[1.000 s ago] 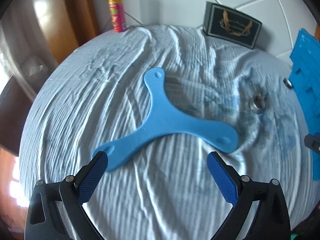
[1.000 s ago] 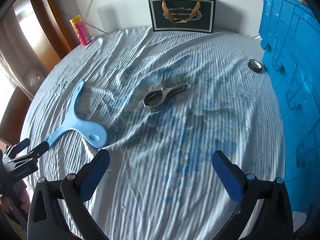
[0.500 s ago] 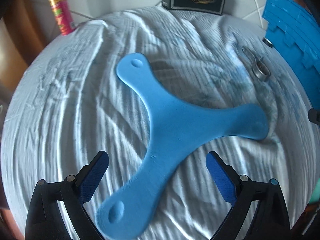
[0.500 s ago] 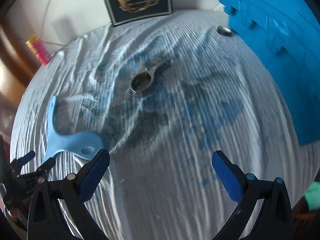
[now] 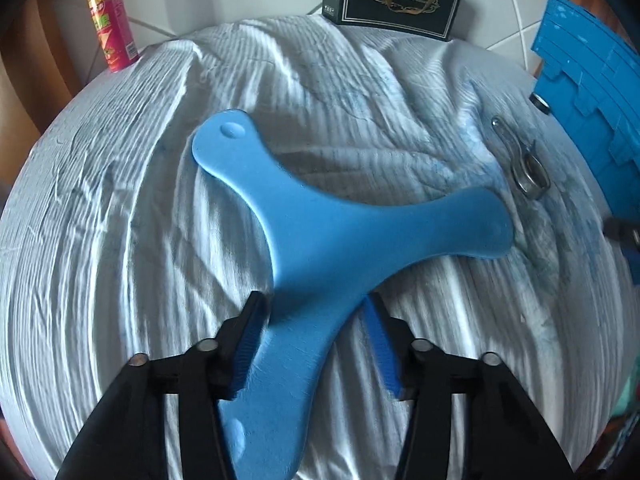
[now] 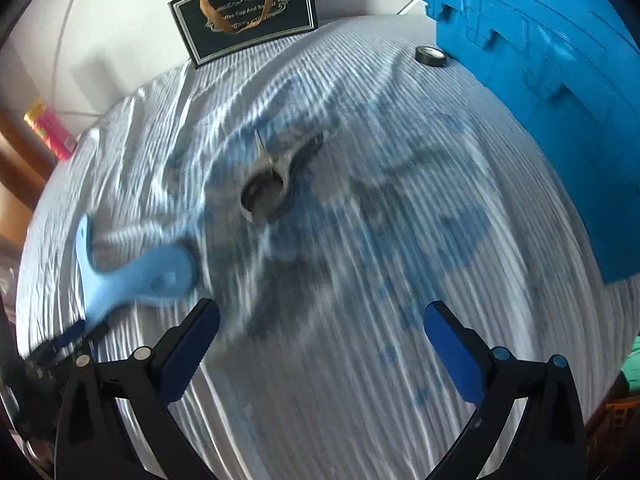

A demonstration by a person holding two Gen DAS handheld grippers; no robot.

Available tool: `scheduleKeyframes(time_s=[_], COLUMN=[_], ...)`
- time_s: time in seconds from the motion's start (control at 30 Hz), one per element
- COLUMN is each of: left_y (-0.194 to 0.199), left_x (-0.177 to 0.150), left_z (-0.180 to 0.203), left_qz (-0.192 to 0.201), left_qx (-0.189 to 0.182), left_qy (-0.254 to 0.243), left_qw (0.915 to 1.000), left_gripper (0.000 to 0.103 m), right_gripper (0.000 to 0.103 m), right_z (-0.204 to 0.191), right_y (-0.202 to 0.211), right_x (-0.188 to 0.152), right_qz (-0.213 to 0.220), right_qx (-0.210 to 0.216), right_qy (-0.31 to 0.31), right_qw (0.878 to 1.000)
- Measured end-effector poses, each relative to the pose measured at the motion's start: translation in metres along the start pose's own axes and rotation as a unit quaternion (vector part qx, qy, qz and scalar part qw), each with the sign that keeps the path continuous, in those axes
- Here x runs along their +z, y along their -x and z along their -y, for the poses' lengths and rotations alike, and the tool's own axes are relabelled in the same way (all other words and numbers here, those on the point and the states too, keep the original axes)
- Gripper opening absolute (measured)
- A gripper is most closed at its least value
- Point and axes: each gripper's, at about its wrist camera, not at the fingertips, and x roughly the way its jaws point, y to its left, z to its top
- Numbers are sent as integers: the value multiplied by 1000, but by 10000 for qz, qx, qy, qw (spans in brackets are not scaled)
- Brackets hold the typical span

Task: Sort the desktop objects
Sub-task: 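Grasp the blue three-armed toy with the left gripper while the right gripper grasps the metal clip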

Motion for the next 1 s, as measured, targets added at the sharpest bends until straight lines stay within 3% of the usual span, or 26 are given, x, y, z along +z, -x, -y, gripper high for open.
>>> scheduleKeyframes(time_s=[0.07,0.17,0.33,0.43,0.6,0.63,0.7,0.73,0.77,0.83,0.9,1.0], left_y=[0,-1,-7,-13,-19,-21,-21,-20,-19,-16,-12,-4], left_x=[2,9,12,15,23,24,27,27,28,28,26,22], left_z=[-5,-13,-26,-28,-20,-18,-14,-11,-8,-4,-2,-2], left_qz=[37,81,-11,-48,14,49,91,103,114,124,122,105], left_qx=[132,156,-133,-214,-226,-235,-341,-422,-479,-403,-298,-109], left_qy=[77,128,386,533,471,459,397,354,314,219,68,-154], left_qw=[9999,9998,9992,9983,9986,9987,9986,9984,9983,9989,9995,9998], left_gripper=[76,82,82,84,86,86,79,64,56,56,58,82], right_gripper=[103,103,102,81,77,70,56,44,44,44,44,44], right_z=[-5,-17,-39,-44,-45,-46,-49,-51,-52,-49,-45,-40], right_y=[-10,-29,-56,-72,-97,-97,-97,-96,-95,-92,-90,-87], right_x=[18,44,77,86,85,84,82,81,80,76,71,65], right_qz=[10,1,-34,-178,-470,-461,-441,-433,-439,-481,-523,-510], right_qx=[55,73,-116,-355,-445,-438,-425,-427,-477,-455,-366,-209], right_qy=[-33,-14,155,215,279,370,551,641,723,812,811,811], right_qw=[10000,10000,9998,9990,9975,9973,9966,9961,9953,9945,9947,9952])
